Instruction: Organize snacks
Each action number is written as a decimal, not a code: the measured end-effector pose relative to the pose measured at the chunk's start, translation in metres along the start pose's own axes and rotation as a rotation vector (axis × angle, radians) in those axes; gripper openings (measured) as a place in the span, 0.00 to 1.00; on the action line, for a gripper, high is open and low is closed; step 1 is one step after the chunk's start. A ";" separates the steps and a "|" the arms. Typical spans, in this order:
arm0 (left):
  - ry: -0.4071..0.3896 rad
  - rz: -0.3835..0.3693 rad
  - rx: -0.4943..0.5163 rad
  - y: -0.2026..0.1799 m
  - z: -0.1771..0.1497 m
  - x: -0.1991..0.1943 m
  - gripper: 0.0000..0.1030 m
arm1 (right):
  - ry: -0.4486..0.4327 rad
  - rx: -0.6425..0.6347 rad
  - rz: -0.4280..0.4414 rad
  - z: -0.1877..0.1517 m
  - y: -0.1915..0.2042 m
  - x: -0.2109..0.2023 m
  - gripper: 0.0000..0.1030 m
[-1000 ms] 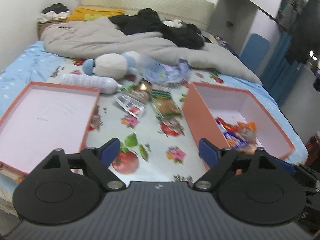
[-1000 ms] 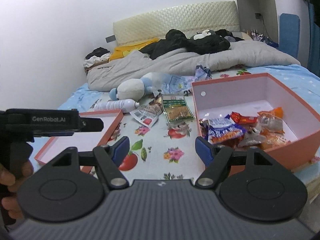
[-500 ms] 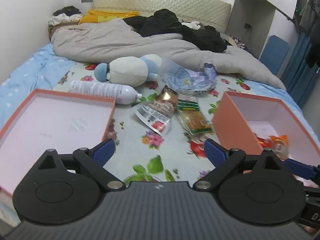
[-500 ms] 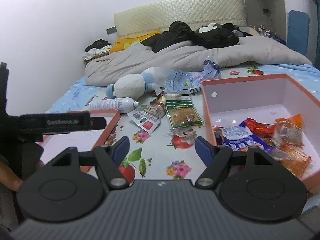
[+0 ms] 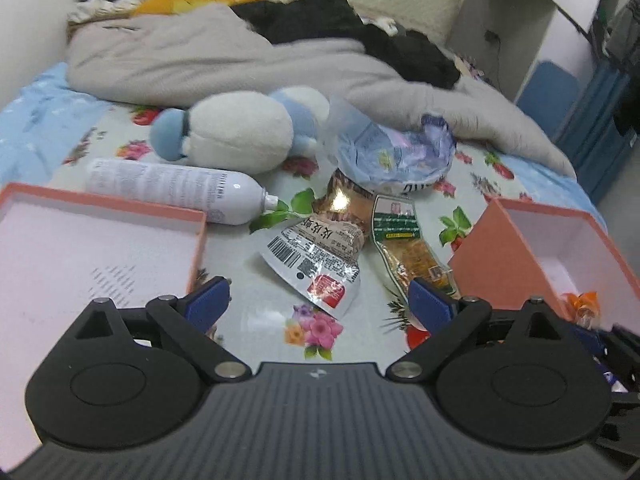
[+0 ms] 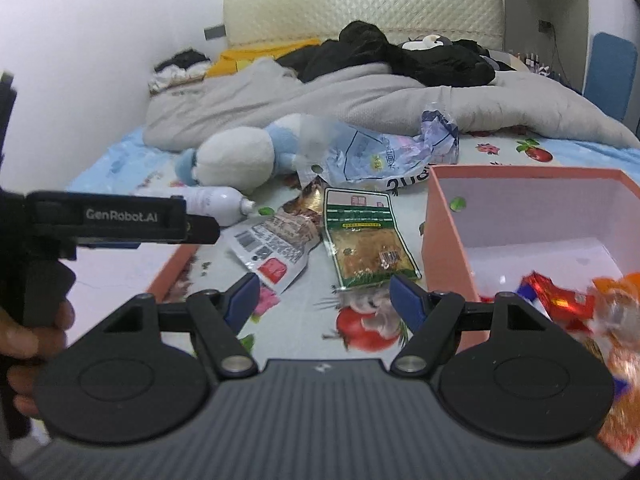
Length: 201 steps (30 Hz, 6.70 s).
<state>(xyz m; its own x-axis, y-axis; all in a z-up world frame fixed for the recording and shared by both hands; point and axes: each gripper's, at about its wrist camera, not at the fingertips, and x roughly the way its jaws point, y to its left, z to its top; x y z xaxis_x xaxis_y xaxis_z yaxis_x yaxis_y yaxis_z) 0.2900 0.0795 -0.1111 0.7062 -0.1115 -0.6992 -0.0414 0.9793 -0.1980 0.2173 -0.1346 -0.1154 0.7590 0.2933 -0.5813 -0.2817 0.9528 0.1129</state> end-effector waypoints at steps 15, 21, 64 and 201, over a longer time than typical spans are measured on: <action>0.182 -0.166 0.278 -0.004 0.067 0.134 0.94 | 0.206 -0.236 -0.182 0.024 0.018 0.137 0.66; 0.259 -0.170 0.367 -0.015 0.080 0.169 0.93 | 0.279 -0.195 -0.197 0.029 0.011 0.161 0.66; 0.275 0.014 0.115 0.020 0.046 0.105 0.58 | 0.267 -0.019 -0.108 0.043 -0.017 0.112 0.18; -0.068 -0.329 0.264 -0.231 -0.023 -0.217 0.78 | -0.176 0.284 -0.169 0.003 -0.131 -0.257 0.55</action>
<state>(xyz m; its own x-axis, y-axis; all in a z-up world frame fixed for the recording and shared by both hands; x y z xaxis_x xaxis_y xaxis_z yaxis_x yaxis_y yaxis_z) 0.1300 -0.1264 0.0705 0.6968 -0.4230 -0.5793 0.3703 0.9038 -0.2146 0.0604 -0.3351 0.0215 0.8769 0.1157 -0.4665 0.0111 0.9655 0.2603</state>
